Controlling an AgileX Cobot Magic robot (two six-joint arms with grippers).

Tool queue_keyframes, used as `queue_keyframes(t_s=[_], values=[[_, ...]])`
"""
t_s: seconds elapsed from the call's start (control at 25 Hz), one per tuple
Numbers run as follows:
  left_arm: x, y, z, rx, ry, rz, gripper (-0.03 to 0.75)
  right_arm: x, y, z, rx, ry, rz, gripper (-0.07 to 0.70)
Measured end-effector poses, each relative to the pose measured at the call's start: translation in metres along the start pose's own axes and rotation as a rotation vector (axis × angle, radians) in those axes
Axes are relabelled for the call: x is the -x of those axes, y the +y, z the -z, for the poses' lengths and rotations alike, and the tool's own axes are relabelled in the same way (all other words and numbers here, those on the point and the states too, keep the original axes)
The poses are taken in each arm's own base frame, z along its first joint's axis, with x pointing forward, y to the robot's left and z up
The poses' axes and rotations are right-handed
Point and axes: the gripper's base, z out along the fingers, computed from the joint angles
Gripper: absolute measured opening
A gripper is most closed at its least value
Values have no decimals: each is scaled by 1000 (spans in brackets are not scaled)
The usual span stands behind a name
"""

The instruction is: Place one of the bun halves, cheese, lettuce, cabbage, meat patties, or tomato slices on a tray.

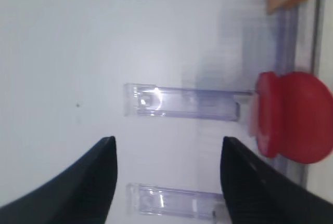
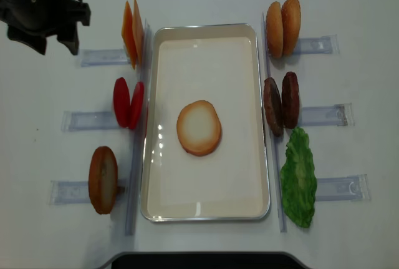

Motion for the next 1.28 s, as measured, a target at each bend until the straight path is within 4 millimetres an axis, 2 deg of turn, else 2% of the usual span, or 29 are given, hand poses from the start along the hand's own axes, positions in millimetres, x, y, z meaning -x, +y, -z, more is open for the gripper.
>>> queue_keyframes(t_s=[0.08, 0.16, 0.44, 0.56, 0.72, 0.84, 1.28], values=[[-8, 7, 5, 26, -12, -12, 471, 0, 0, 0, 0, 0, 0, 402], [-30, 13, 6, 39, 3, -24, 471, 0, 0, 0, 0, 0, 0, 402], [-151, 36, 7, 27, 24, -38, 471, 0, 0, 0, 0, 0, 0, 402], [-192, 41, 11, -38, -58, -5, 471, 0, 0, 0, 0, 0, 0, 402], [-233, 42, 7, -119, -178, 6, 471, 0, 0, 0, 0, 0, 0, 402], [-251, 44, 7, -157, -273, 23, 471, 0, 0, 0, 0, 0, 0, 402], [-285, 48, 28, -246, -567, -102, 471, 0, 0, 0, 0, 0, 0, 402]])
